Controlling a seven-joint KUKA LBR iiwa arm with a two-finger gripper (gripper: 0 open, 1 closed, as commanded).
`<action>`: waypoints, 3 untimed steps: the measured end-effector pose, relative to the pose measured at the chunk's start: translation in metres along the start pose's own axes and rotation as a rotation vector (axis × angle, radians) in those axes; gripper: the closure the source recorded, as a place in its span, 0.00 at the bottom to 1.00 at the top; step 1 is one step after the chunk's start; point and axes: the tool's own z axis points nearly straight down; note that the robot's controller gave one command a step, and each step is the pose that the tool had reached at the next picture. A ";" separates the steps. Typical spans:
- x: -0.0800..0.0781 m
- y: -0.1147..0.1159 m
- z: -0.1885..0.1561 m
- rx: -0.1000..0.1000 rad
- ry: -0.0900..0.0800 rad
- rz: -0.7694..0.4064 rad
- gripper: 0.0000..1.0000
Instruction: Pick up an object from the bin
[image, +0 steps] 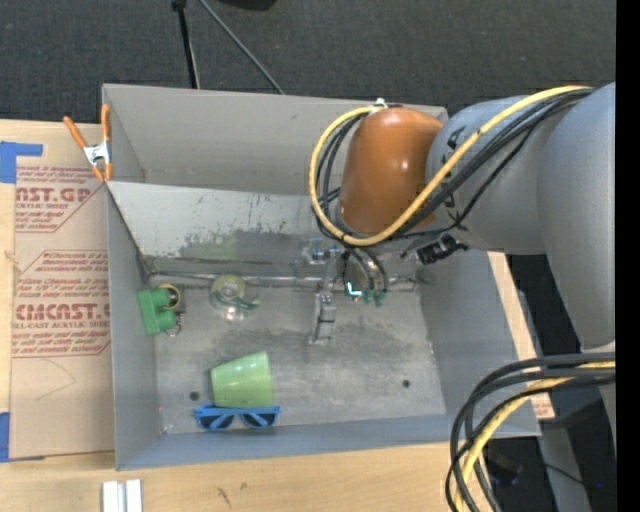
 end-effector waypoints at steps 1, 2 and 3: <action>0.063 0.072 0.049 -0.001 0.002 -0.107 0.00; 0.095 0.100 0.071 0.001 -0.010 -0.211 0.00; 0.094 0.099 0.072 0.000 -0.013 -0.208 1.00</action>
Offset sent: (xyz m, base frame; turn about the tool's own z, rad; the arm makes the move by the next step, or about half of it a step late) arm -0.0600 0.0674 -0.0454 -0.0994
